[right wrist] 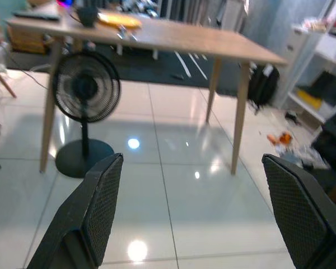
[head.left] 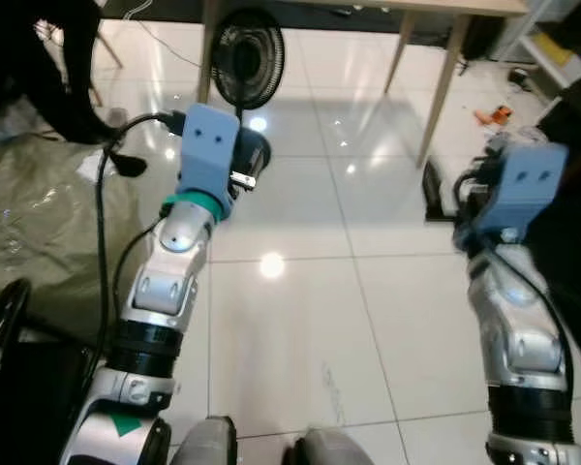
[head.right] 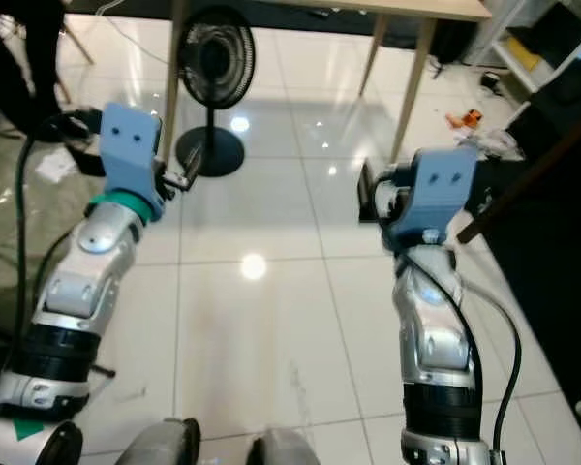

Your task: Setting the table

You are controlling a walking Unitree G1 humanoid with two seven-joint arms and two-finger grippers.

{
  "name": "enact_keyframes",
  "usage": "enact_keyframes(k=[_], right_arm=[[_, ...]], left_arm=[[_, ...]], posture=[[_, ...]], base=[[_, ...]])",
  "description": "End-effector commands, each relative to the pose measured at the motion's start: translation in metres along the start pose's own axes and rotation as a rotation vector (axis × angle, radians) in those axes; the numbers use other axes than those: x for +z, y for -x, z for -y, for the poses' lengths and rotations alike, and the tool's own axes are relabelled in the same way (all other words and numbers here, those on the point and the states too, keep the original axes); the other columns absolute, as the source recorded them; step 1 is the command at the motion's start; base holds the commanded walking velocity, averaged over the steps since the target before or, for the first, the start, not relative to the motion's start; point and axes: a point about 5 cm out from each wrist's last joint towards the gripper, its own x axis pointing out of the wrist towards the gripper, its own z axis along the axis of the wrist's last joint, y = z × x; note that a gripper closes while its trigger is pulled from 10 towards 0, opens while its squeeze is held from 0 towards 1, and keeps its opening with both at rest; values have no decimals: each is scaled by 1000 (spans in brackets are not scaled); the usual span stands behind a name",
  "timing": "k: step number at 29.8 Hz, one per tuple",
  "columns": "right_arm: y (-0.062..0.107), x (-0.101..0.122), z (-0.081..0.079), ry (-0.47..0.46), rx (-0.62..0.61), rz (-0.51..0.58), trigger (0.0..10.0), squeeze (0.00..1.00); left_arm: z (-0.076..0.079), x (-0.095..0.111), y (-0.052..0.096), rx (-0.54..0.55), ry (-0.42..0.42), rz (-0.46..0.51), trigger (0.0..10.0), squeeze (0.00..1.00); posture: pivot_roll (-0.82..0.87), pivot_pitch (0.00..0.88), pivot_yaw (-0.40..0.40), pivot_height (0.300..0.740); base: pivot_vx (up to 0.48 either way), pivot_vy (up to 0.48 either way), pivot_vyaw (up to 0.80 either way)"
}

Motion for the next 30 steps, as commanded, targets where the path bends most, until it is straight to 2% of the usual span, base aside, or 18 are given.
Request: enact_keyframes(k=[1,5,9,12,13,15,18,21,22,23,27,28,30], right_arm=[[1,-11,-2,12,13,-28,10000,0],[-1,-10,-14,26,63,-3,10000,0],[-3,-7,-16,22,62,16,10000,0],[-7,1,-22,10,67,60,10000,0],[-8,6,-33,-5,88,93,10000,0],[-9,7,-41,-4,109,104,10000,0],[-9,7,-41,-4,109,104,10000,0],[-11,9,-51,30,161,119,10000,0],[-11,9,-51,30,161,119,10000,0],[-13,11,-51,45,175,120,10000,0],[-14,13,-49,54,181,121,10000,0],[-16,16,-46,70,190,125,10000,0],[-18,18,-42,85,196,128,10000,0]], left_arm=[[11,-8,1,-33,-26,-6,10000,0],[13,-15,5,-38,-63,-14,10000,0],[12,-14,5,-36,-70,-9,10000,0],[6,-10,5,-38,-101,13,10000,0],[0,-5,3,-38,-132,35,10000,0],[-4,-1,2,-36,-152,50,10000,0],[-4,-1,2,-36,-152,50,10000,0],[-10,3,3,6,-159,80,10000,0],[-10,3,3,6,-159,80,10000,0],[-11,3,4,31,-146,86,10000,0],[-10,3,5,46,-135,89,10000,0],[-7,2,6,57,-118,92,10000,0],[-2,1,6,60,-103,94,10000,0]], posture=[[5,18,-43,740],[17,15,-36,740],[27,11,-25,740],[37,6,0,740],[55,6,10,740],[57,8,-3,740],[57,8,-3,740],[50,22,-66,740],[50,22,-66,740],[32,33,-115,740],[28,34,-122,740],[5,39,-156,740],[-9,35,-168,740]], base=[[480,0,0],[480,0,0],[480,0,0],[480,0,0],[480,0,0],[480,0,0],[480,0,0],[477,0,0],[480,0,0],[480,0,0],[480,0,0],[480,0,0],[480,0,0]])
